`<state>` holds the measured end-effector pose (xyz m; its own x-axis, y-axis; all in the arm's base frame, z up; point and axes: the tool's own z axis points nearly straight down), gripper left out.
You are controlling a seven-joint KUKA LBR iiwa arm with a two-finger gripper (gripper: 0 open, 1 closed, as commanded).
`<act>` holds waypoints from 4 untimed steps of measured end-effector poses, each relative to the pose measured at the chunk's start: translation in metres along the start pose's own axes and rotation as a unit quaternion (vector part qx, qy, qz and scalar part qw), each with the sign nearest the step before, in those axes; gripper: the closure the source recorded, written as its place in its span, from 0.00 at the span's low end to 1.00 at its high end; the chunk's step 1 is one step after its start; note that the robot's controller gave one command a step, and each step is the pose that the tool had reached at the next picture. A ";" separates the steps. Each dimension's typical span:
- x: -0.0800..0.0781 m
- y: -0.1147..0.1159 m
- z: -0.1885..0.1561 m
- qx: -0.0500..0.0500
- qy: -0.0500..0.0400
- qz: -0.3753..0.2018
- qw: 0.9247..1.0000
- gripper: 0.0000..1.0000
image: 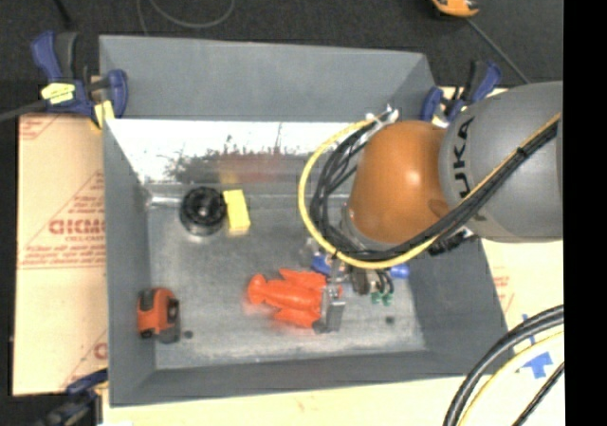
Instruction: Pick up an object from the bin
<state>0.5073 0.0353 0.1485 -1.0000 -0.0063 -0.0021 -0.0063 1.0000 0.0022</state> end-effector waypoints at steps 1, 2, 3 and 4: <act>-0.021 0.003 0.034 0.002 -0.004 -0.021 1.000 0.00; -0.026 -0.006 0.064 0.000 0.001 0.003 1.000 1.00; -0.026 -0.006 0.064 0.000 0.001 0.003 1.000 1.00; -0.030 -0.016 -0.084 0.002 -0.002 -0.001 1.000 1.00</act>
Offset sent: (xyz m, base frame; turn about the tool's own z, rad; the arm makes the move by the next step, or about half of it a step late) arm 0.0252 -0.0062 -0.0643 0.0067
